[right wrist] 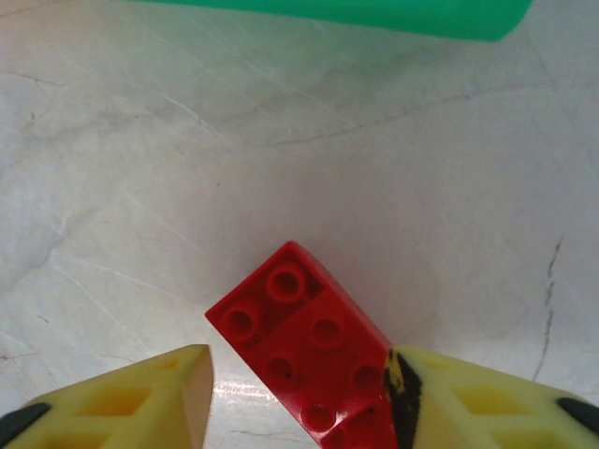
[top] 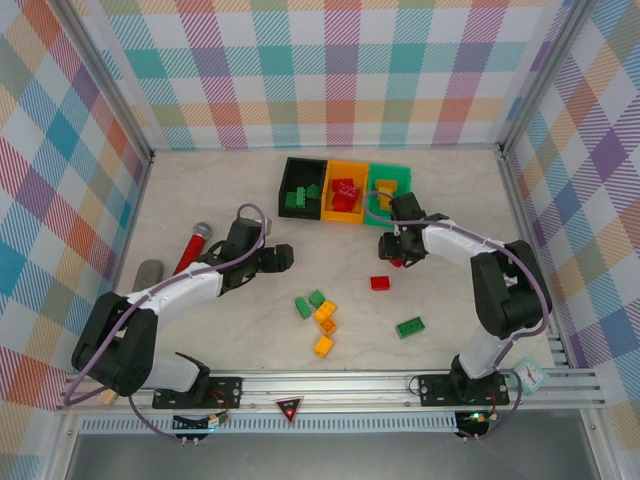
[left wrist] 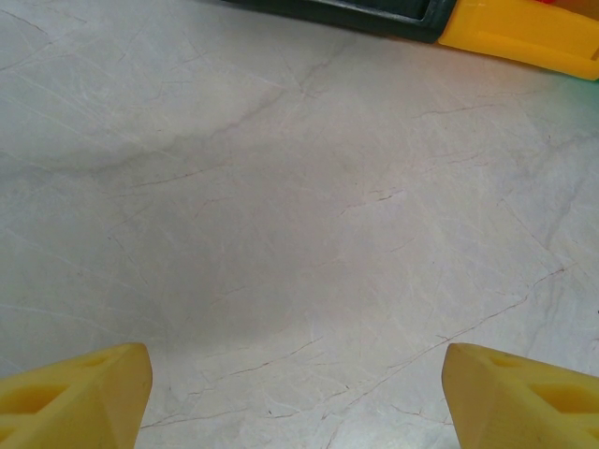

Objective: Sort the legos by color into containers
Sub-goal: Pick up the lego from the middle-right of the table.

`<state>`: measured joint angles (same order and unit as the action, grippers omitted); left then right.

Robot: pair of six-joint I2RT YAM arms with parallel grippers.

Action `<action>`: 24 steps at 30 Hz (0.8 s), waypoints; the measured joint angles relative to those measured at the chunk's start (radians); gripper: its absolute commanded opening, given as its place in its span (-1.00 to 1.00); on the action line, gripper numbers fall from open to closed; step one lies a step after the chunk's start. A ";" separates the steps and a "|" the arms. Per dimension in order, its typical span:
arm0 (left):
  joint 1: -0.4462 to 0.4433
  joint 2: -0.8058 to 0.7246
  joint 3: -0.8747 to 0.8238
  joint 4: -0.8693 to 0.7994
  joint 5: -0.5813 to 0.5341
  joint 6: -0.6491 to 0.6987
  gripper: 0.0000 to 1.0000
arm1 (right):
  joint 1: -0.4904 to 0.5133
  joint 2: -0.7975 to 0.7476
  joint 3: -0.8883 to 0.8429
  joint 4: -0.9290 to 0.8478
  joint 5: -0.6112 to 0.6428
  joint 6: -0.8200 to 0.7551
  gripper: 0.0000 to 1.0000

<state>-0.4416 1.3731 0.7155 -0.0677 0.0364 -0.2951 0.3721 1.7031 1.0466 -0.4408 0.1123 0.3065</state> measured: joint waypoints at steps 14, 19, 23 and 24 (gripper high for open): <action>0.000 0.000 0.000 0.000 0.000 0.000 0.62 | -0.007 0.096 0.044 -0.009 -0.050 -0.008 0.19; 0.000 0.000 0.000 0.000 0.000 0.000 0.62 | -0.006 0.112 0.054 -0.022 -0.053 -0.011 0.16; 0.000 0.000 0.000 0.000 0.000 0.000 0.62 | -0.008 0.112 0.054 -0.024 -0.046 -0.013 -0.16; 0.000 0.000 0.000 0.000 0.000 0.000 0.62 | -0.010 0.112 0.054 -0.026 -0.042 -0.013 -0.25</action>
<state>-0.4416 1.3731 0.7155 -0.0677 0.0364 -0.2951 0.3618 1.8149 1.1007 -0.4664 0.0708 0.2939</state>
